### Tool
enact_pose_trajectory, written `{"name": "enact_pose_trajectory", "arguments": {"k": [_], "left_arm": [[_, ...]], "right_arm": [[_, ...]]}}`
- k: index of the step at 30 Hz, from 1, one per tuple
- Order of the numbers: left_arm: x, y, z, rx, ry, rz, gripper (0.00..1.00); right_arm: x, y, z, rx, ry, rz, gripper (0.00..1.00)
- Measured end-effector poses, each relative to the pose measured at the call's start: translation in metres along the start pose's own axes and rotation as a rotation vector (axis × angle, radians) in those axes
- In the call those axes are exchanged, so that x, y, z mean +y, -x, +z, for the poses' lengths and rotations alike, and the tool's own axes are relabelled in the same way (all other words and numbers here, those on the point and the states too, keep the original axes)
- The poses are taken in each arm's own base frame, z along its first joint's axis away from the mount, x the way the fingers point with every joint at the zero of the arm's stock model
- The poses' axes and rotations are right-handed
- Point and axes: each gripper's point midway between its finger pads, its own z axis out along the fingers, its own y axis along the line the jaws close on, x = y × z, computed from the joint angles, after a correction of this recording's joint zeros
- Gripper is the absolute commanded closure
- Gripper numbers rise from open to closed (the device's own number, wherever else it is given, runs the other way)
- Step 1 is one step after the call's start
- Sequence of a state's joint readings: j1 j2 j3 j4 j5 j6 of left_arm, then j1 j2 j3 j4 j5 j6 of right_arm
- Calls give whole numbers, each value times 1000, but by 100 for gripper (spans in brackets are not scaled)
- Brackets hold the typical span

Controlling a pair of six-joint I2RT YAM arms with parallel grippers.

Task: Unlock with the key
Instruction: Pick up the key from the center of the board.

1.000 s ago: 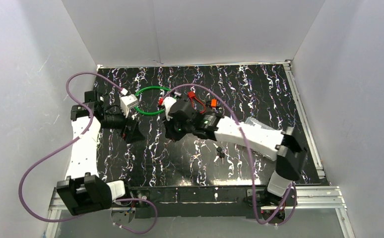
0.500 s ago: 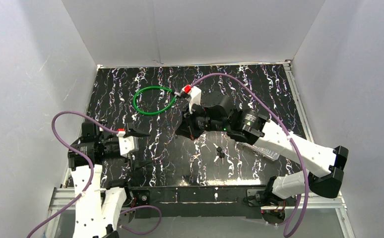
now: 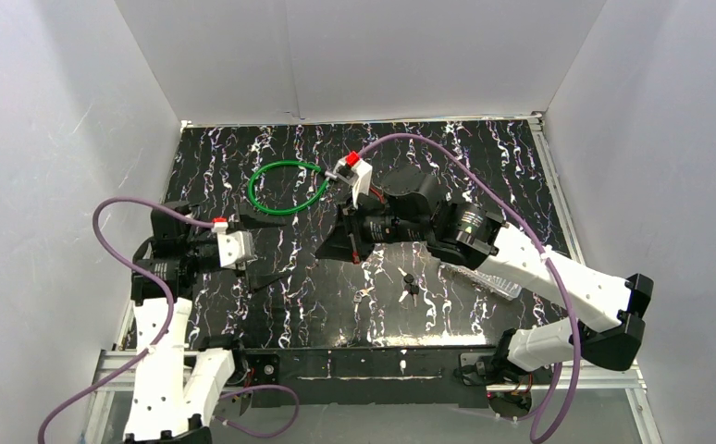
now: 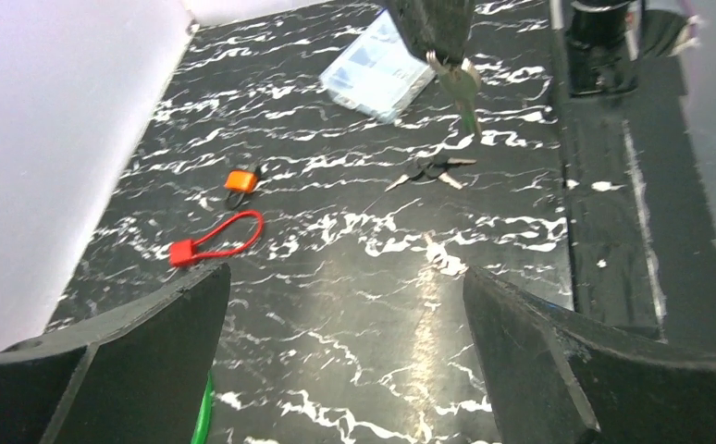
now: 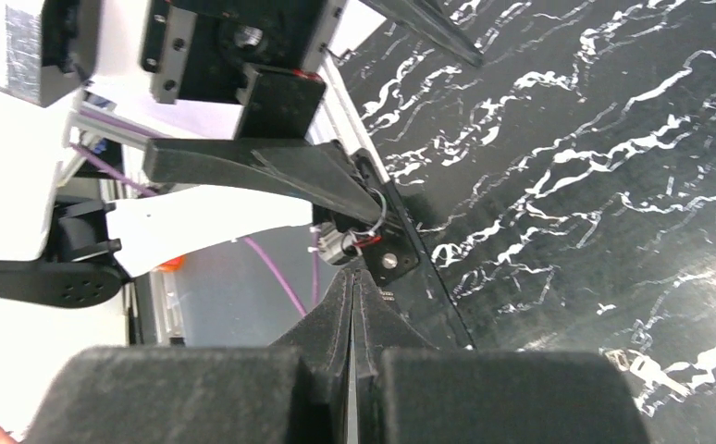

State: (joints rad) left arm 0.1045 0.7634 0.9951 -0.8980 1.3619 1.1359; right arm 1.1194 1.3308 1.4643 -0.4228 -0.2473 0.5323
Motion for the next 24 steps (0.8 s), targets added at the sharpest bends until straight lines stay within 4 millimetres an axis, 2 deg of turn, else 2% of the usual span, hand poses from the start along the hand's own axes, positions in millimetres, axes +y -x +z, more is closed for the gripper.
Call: {"name": "enact_pose_trajectory", "arguments": {"k": [6,9,19,24], "left_arm": [[-19,11,19,-26,-126,-69,5],[-28,16,25,-25,-163,-98,11],[-5,14,31,15,-82,-194,38],[-3,13,33,21,-75,-216,39]], "right_arm": [[10,6,7,-16,55,27,99],[11,8,12,-21,66,38,99],[13,13,19,-36,79,50,99],[13,15,20,-46,82,50,99]]}}
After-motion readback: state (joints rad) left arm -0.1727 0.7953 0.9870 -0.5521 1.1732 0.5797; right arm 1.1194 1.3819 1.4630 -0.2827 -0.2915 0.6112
